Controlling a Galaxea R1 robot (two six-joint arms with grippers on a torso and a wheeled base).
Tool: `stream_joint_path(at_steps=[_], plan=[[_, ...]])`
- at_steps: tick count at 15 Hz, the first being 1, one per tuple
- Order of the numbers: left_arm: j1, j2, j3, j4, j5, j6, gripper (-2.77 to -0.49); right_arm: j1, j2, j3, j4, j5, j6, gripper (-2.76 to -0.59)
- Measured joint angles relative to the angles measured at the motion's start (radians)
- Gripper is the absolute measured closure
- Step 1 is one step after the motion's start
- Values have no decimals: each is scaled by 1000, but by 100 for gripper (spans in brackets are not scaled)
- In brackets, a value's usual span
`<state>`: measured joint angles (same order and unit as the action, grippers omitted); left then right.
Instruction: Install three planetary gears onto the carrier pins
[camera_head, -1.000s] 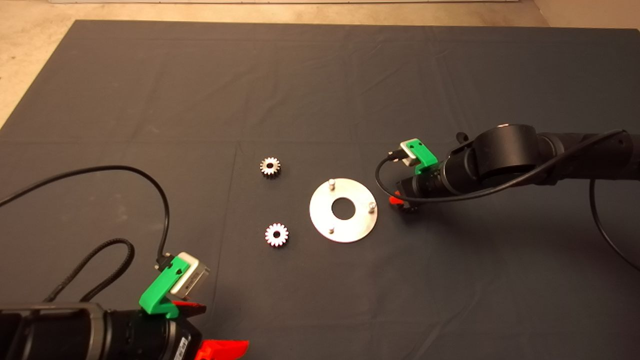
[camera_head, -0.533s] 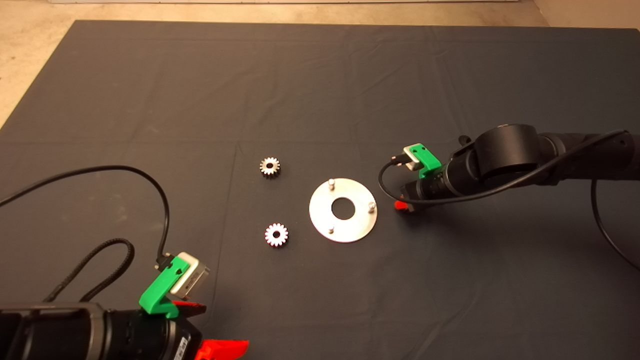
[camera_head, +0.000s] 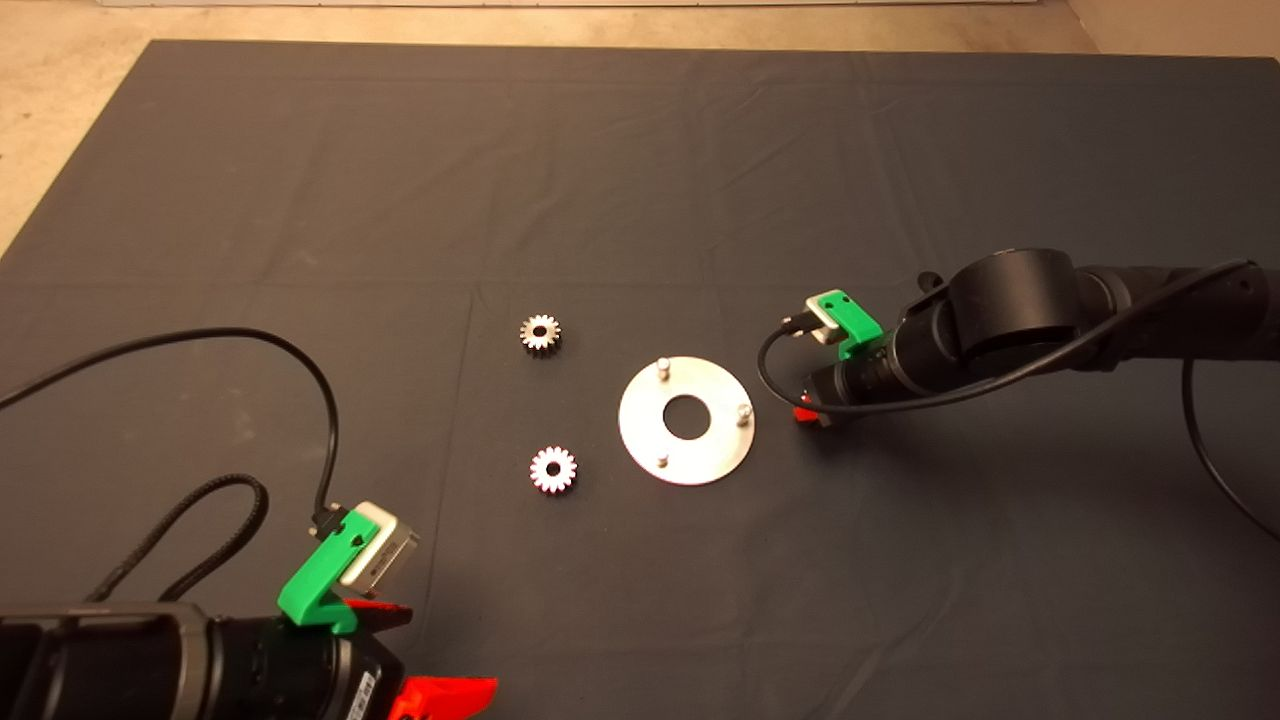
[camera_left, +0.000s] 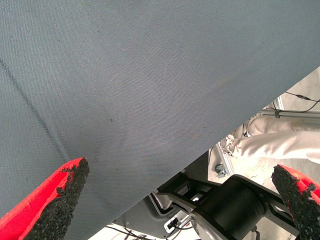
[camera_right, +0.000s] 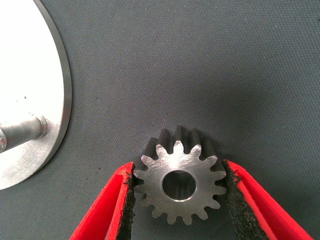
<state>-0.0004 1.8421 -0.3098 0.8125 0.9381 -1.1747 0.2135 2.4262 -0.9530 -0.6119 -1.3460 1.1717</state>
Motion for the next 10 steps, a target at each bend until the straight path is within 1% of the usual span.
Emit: stream_joint_path(at_steps=[8, 9, 10], plan=[[0, 4, 0, 0, 0, 0, -264, 0, 0, 0, 3, -1, 0, -107], [0, 3, 0, 0, 0, 0, -264, 0, 0, 0, 13, -2, -3, -107], [0, 4, 0, 0, 0, 0, -264, 1, 1, 0, 26, -2, -15, -107]])
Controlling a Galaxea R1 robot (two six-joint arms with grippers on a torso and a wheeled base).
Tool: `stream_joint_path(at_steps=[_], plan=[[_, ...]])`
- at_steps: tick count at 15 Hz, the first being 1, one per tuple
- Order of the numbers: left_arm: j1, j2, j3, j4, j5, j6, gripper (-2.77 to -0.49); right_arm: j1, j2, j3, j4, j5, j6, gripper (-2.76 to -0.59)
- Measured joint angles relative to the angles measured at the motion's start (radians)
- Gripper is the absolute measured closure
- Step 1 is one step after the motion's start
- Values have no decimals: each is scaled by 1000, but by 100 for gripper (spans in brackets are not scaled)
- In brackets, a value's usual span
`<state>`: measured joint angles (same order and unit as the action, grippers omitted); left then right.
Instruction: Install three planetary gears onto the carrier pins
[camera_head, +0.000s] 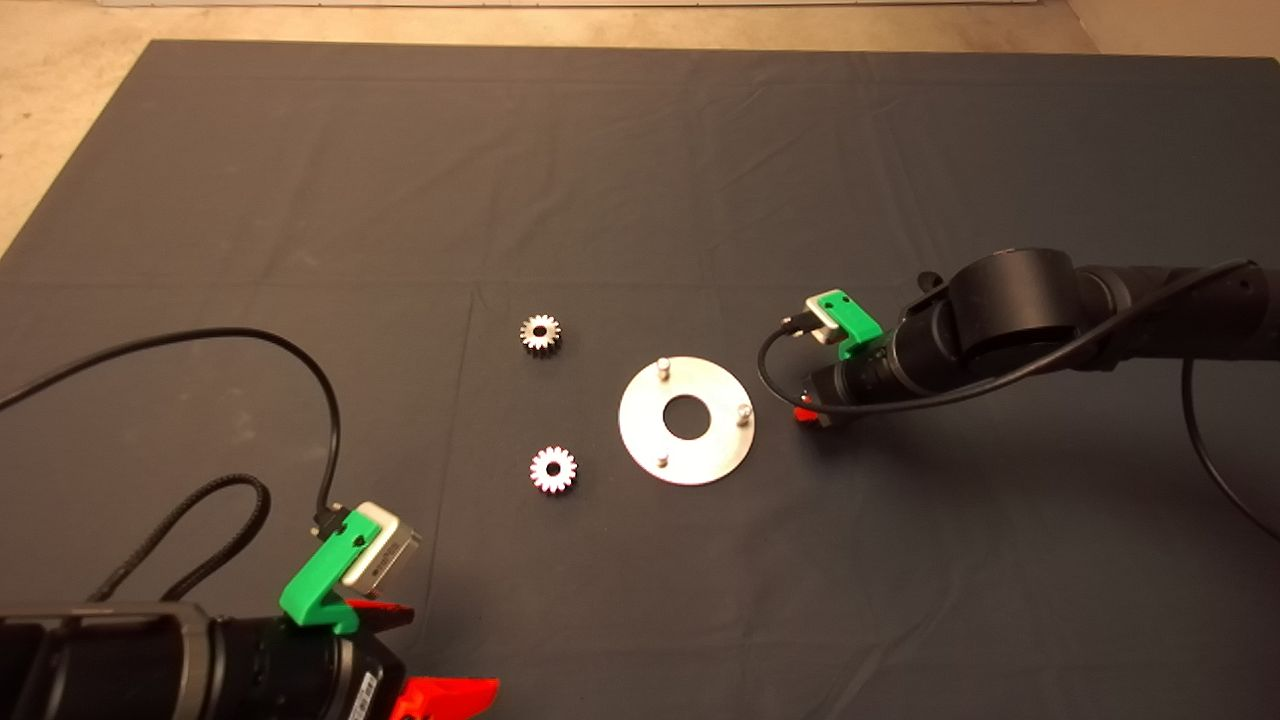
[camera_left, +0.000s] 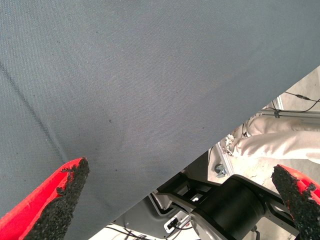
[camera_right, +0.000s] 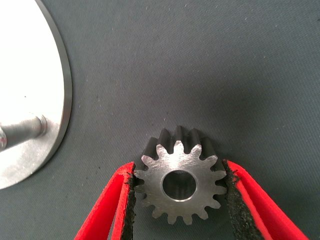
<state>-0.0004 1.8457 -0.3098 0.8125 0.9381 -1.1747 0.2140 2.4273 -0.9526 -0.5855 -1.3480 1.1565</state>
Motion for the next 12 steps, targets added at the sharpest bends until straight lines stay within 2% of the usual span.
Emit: stream_joint_path(at_steps=[1, 3, 5, 6, 9, 12], plan=[[-1, 0, 0, 0, 0, 0, -264, 0, 0, 1, 8, -1, -5, -107], [-9, 0, 0, 0, 1, 0, -264, -1, -4, 35, 27, -16, -8, -105], [-9, 0, 0, 0, 3, 0, -264, 6, -12, 87, 47, -48, -9, -104], [-9, 0, 0, 0, 3, 0, -264, 24, -12, 100, 60, -59, -11, -104], [-11, 1, 0, 0, 3, -3, -264, 74, -15, 112, 69, -66, -12, -101], [-39, 4, 0, 0, 4, -17, -264, 105, -31, 150, 89, -65, -12, -97]])
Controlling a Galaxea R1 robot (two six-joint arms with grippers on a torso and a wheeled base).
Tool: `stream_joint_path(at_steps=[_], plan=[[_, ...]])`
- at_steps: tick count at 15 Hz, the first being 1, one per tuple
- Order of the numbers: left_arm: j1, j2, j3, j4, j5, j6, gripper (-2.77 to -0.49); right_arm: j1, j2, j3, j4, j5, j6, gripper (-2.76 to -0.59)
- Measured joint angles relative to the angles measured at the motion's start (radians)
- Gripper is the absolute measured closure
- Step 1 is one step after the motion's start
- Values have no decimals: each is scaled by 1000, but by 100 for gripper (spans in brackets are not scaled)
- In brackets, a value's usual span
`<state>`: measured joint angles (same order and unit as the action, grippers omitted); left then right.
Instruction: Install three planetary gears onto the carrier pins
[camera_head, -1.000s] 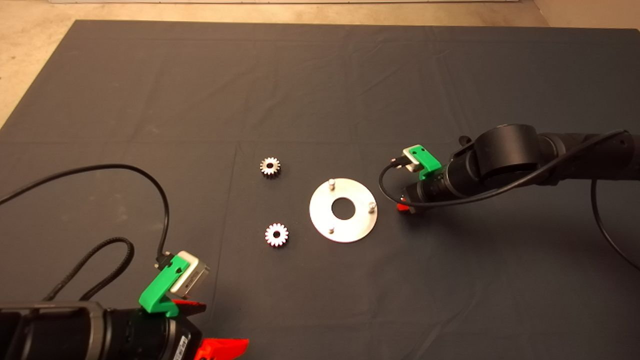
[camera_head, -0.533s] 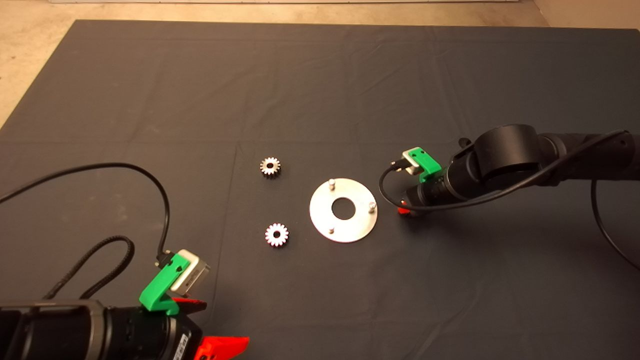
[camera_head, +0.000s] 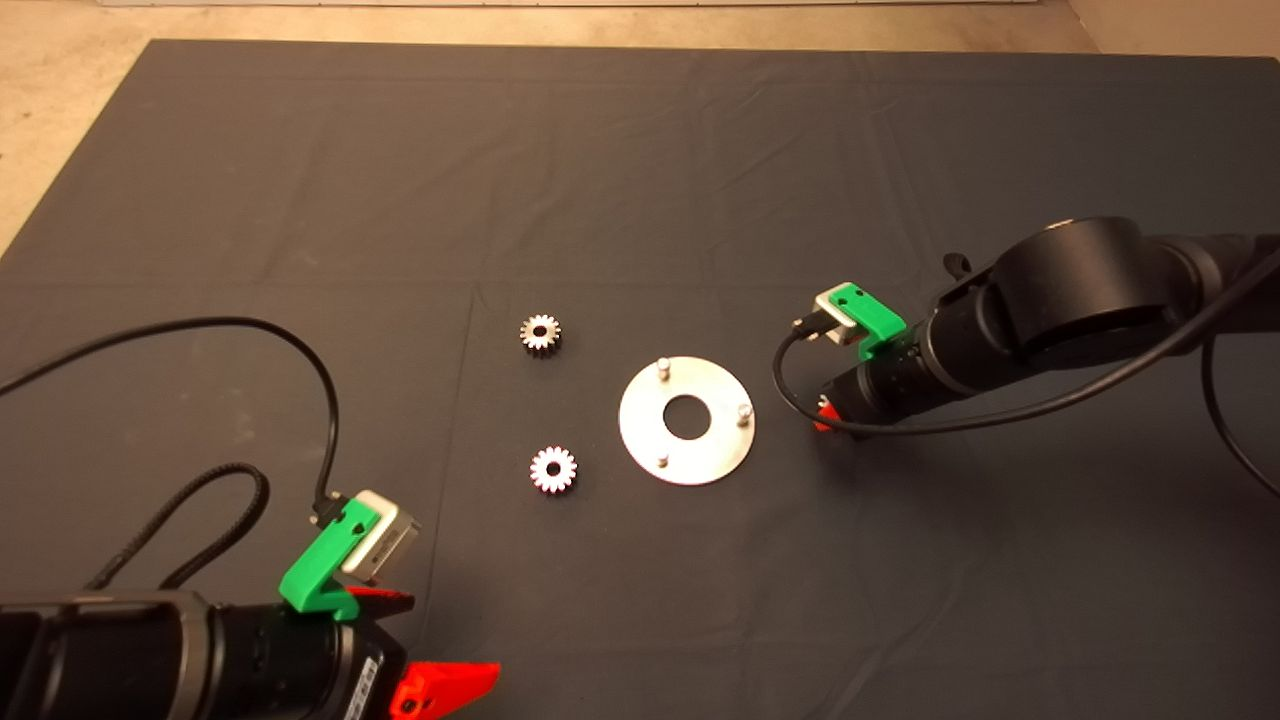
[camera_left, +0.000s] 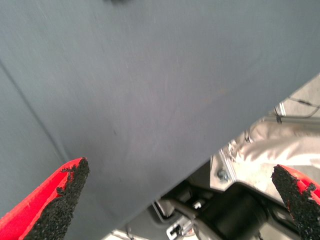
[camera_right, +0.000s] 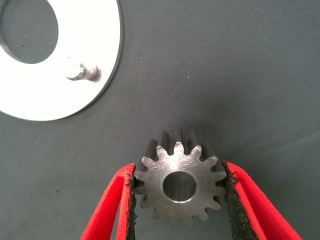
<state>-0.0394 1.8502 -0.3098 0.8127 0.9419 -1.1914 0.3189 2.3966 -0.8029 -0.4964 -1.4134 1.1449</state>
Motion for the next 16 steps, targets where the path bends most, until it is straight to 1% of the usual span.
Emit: stream_joint_path(at_steps=[1, 2, 4, 5, 6, 8, 11, 12, 13, 14, 15, 16], plan=[[0, 1, 0, 0, 1, -1, -264, 11, -6, 22, 6, -1, 0, -97], [0, 1, 0, 0, 1, -1, -264, 24, -9, 43, 18, 0, 0, -97], [0, 1, 0, 0, 1, -1, -264, 64, -9, 81, 49, 0, 0, -97], [0, 1, 0, 0, 1, -1, -264, 81, -9, 99, 56, 0, 0, -97], [0, 1, 0, 0, 1, -1, -264, 92, -9, 117, 61, 1, 0, -97], [0, 4, 0, 0, 1, -2, -264, 93, -7, 136, 73, 5, -1, -97], [-1, 15, 0, 0, 2, -8, -264, 90, 6, 136, 75, 10, -7, -97], [-7, 21, 0, 0, 9, -15, -264, 85, 6, 136, 74, 6, -7, -97], [-17, 46, 0, 0, 18, -24, -264, 82, 7, 136, 75, 8, -12, -97], [-20, 74, 0, 0, 21, -28, -264, 83, 12, 136, 75, 8, -29, -97], [-21, 87, 0, 0, 23, -33, -264, 82, 21, 125, 78, 6, -51, -97], [-23, 87, 0, 0, 33, -34, -264, 80, 36, 100, 79, 2, -70, -96]])
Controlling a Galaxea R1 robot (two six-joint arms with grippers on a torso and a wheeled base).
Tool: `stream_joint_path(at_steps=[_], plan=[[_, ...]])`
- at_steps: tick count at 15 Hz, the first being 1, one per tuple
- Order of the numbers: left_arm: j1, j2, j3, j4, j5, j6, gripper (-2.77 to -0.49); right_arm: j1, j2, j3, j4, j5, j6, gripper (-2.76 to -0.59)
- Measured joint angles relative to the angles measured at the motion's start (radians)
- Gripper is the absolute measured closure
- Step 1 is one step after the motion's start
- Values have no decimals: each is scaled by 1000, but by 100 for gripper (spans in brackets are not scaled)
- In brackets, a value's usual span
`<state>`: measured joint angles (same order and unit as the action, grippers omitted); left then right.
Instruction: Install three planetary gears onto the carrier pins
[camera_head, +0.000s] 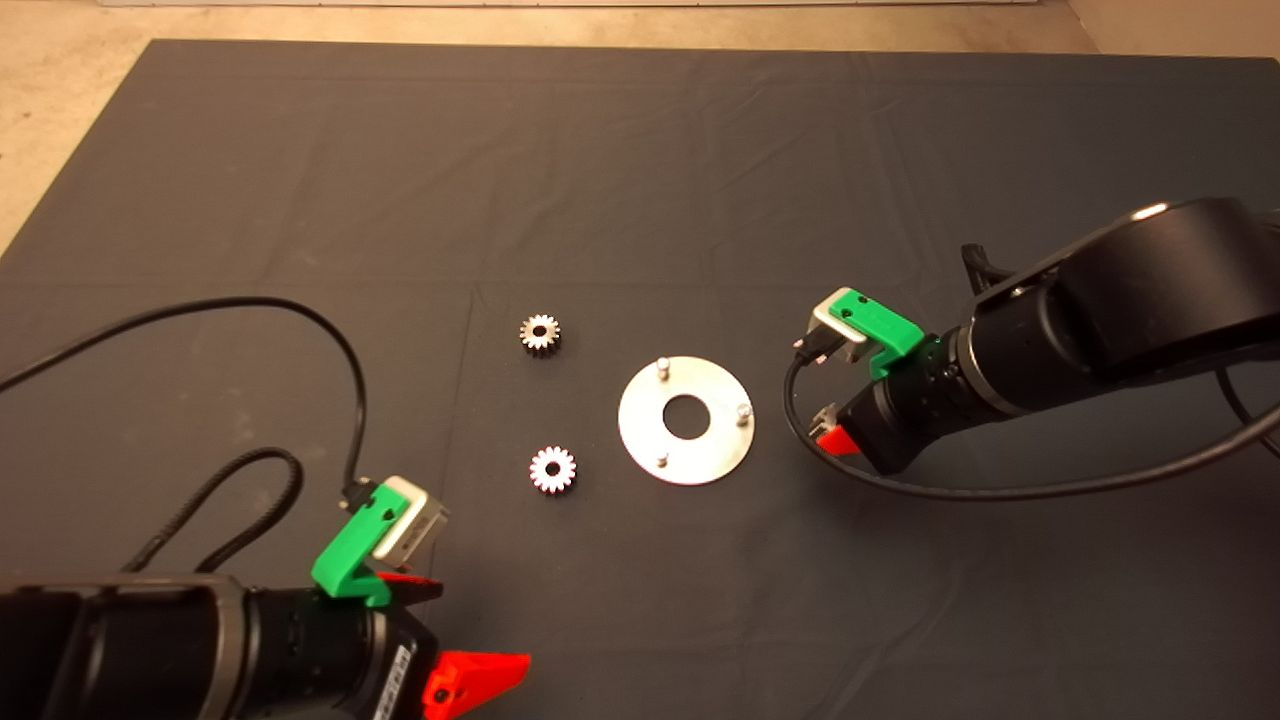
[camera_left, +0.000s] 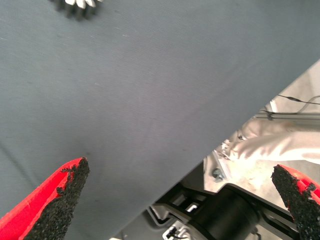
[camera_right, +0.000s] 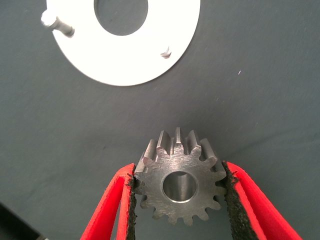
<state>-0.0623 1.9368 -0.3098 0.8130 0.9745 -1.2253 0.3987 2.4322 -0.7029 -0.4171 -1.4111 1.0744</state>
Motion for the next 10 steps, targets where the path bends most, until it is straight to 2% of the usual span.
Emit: stream_joint_path(at_steps=[1, 2, 4, 5, 9, 10], plan=[[-2, 0, 0, 0, 8, 0, -264, -3, 30, -38, -1, -7, -22, -96], [-2, 0, 0, 0, 15, 0, -264, -3, 62, -65, -1, -7, -46, -96], [-2, -1, 0, 0, 20, -1, -264, -3, 111, -88, 0, 5, -59, -95], [-2, 0, 0, 0, 20, -1, -264, -5, 118, -95, 0, 5, -60, -95], [-2, 0, 0, 0, 20, -1, -264, -14, 129, -110, 0, -11, -65, -95], [-2, 0, 0, 0, 20, -1, -264, -14, 131, -110, 0, -22, -73, -95]])
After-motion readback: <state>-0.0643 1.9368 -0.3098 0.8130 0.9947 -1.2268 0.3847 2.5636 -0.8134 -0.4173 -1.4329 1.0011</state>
